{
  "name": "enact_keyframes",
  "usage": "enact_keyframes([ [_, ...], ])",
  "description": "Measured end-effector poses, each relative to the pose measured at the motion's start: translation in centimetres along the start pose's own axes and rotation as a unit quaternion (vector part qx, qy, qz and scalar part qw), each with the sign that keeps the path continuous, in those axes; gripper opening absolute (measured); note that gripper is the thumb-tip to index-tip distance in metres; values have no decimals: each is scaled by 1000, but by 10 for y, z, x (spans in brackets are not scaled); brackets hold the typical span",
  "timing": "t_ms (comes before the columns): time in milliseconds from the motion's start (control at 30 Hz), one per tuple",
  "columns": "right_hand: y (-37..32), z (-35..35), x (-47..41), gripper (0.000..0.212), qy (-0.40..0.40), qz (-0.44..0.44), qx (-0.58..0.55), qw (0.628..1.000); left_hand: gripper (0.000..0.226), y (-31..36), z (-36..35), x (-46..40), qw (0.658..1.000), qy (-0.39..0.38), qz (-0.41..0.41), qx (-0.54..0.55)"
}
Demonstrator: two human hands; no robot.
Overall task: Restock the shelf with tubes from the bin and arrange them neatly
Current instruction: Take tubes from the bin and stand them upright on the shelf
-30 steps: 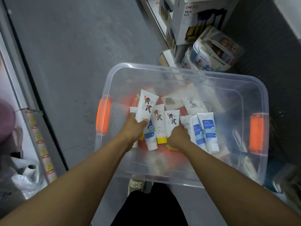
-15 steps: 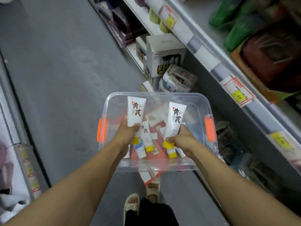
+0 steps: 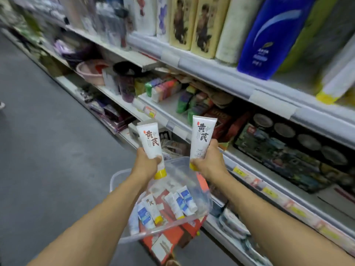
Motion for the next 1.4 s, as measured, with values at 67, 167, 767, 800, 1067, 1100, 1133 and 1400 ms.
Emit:
enact_keyframes([
  [67, -15, 26, 14, 54, 30, 12, 19, 999, 39, 28, -6, 11, 999, -6, -29, -29],
  [167, -32, 61, 36, 51, 65, 37, 30, 997, 37, 69, -17, 28, 995, -6, -68, -73],
  [767, -19, 234, 146, 56, 240, 20, 2, 971, 46, 212, -161, 113, 963, -157, -198, -96],
  [800, -13, 243, 151, 56, 249, 12, 3, 968, 46, 215, -173, 117, 960, -168, -204, -96],
  [1067, 34, 313, 175, 56, 317, -48, 16, 947, 39, 230, -259, 144, 930, -214, -257, -153],
  [1100, 39, 322, 174, 56, 324, -47, 11, 945, 39, 233, -269, 144, 927, -215, -263, -160],
  [1133, 42, 331, 172, 56, 330, -39, 6, 943, 39, 237, -278, 145, 924, -216, -269, -164],
  [1400, 63, 383, 127, 56, 341, -25, -11, 940, 50, 260, -347, 129, 911, -196, -313, -182],
])
Point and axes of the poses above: each hand's wrist, its own x-axis away from the middle knuckle, its own z-axis out of the back of the hand, y = z × x, the point moved 5 cm from there along -x, towards the middle knuckle, and after that the axes turned 8 degrees about -y, right-handed, at the moved point
